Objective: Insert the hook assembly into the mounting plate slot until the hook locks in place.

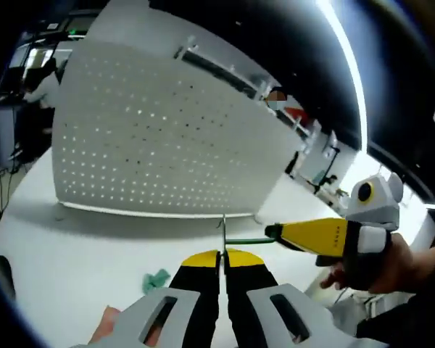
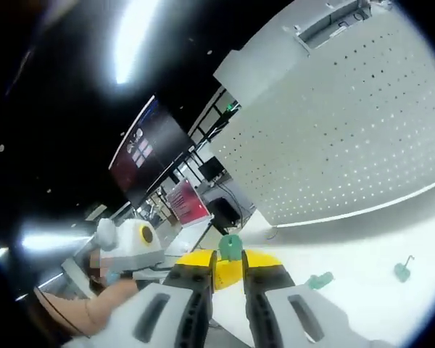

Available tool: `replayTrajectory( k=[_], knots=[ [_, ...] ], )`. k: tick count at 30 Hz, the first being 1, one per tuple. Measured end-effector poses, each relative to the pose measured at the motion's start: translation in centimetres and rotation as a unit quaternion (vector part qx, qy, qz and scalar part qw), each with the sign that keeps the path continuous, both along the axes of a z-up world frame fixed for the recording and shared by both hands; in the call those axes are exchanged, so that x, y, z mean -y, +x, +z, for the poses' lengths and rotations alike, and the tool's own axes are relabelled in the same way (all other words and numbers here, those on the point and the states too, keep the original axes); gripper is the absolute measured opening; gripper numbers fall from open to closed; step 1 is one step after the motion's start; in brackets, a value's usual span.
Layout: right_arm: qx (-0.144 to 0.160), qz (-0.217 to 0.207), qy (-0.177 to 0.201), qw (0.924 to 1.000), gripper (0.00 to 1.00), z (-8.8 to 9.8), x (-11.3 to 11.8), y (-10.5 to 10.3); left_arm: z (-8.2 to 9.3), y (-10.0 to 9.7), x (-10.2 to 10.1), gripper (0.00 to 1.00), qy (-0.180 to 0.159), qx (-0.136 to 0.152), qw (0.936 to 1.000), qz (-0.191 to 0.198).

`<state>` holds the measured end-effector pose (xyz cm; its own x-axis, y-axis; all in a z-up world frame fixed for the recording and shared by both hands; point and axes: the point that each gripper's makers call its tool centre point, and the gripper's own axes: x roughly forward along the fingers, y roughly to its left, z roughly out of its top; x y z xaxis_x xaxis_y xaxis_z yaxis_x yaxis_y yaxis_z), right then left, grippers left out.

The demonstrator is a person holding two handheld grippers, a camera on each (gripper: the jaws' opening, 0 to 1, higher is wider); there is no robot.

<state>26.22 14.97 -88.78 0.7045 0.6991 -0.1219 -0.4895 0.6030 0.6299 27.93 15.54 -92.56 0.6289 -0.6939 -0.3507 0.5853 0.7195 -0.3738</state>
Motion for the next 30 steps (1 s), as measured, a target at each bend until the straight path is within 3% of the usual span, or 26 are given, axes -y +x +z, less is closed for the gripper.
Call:
replayTrajectory(
  k=[8, 11, 17, 21, 25, 28, 30],
  knots=[
    [-0.021, 0.008, 0.007, 0.9997, 0.11, -1.1, -0.8, 0.2, 0.1, -0.6, 0.6, 0.01, 0.038, 0.055, 0.9976, -0.020],
    [-0.027, 0.013, 0.030, 0.9991, 0.11, -0.6, -1.1, 0.1, 0.4, -0.6, 0.4, 0.01, 0.036, 0.064, 0.9972, -0.018],
    [-0.026, 0.013, 0.021, 0.9993, 0.05, -0.5, -1.2, 0.2, 0.9, -0.4, 0.0, 0.01, 0.035, 0.080, 0.9962, -0.011],
    [-0.021, 0.015, 0.008, 0.9996, 0.01, -0.7, -1.3, 0.4, 1.0, -0.3, -0.3, 0.01, 0.058, 0.092, 0.9940, -0.007],
    [-0.011, 0.024, -0.006, 0.9996, 0.01, -0.5, -1.8, 0.4, 1.0, -0.4, -0.9, 0.01, 0.049, 0.083, 0.9953, 0.004],
    [-0.009, 0.032, -0.029, 0.9990, 0.00, -0.9, -2.4, 0.3, 0.3, -0.7, -1.3, 0.01, 0.035, 0.045, 0.9984, 0.007],
    [-0.010, 0.033, -0.030, 0.9990, 0.00, -1.2, -2.7, 0.4, 0.2, -0.5, -1.6, 0.02, 0.034, 0.043, 0.9985, 0.003]
  ],
)
